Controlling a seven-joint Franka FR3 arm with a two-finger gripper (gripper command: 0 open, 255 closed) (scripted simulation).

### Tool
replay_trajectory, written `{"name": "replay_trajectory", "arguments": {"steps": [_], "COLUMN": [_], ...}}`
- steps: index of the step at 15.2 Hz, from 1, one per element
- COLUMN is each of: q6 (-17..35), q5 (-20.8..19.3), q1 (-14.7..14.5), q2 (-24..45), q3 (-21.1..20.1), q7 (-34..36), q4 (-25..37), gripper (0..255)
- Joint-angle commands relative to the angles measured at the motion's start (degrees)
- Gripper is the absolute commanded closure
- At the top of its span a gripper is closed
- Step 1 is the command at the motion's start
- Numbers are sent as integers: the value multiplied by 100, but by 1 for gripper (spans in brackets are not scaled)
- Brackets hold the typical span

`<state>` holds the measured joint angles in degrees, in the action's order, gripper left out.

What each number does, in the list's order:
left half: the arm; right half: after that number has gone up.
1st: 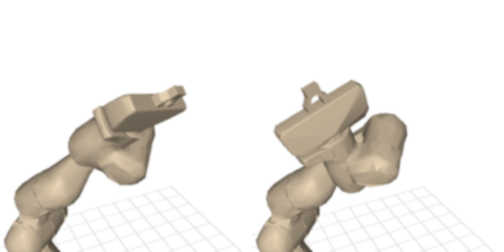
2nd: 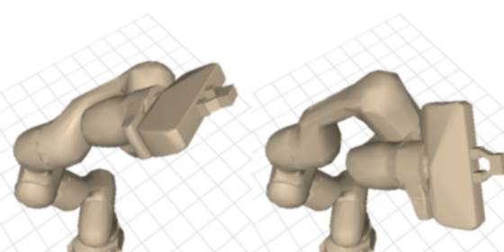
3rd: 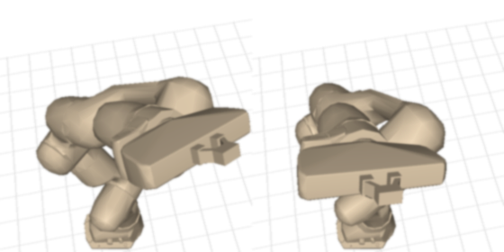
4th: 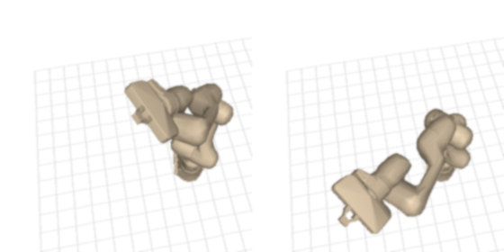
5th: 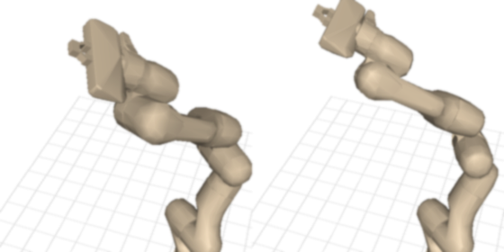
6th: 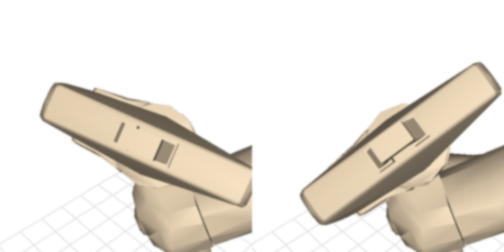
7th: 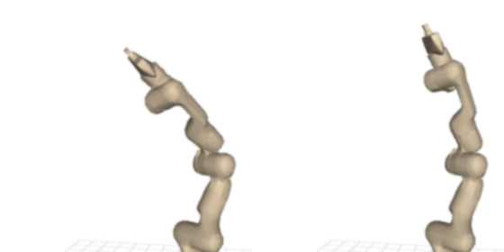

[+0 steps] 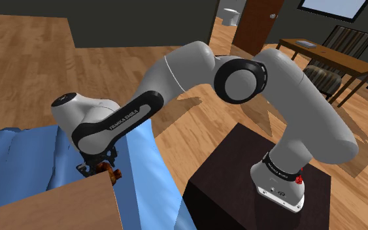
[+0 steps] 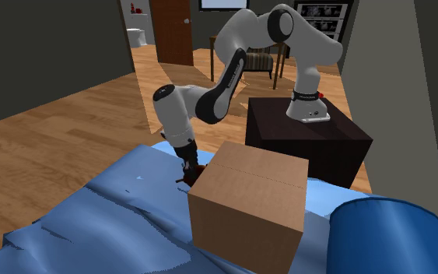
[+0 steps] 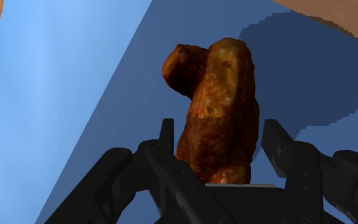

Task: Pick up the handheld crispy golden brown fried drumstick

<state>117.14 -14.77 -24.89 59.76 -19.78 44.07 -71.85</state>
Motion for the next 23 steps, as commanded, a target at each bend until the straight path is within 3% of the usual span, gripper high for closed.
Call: {"name": "replay_trajectory", "arguments": {"steps": [1, 9, 23], "q6": [9, 7, -522], "q5": [-1, -1, 135], "q1": [-2, -1, 115], "q2": [10, 14, -732], "q3": [1, 2, -149], "q7": [0, -2, 1], "q4": [0, 6, -214], "gripper": [255, 255, 255]}}
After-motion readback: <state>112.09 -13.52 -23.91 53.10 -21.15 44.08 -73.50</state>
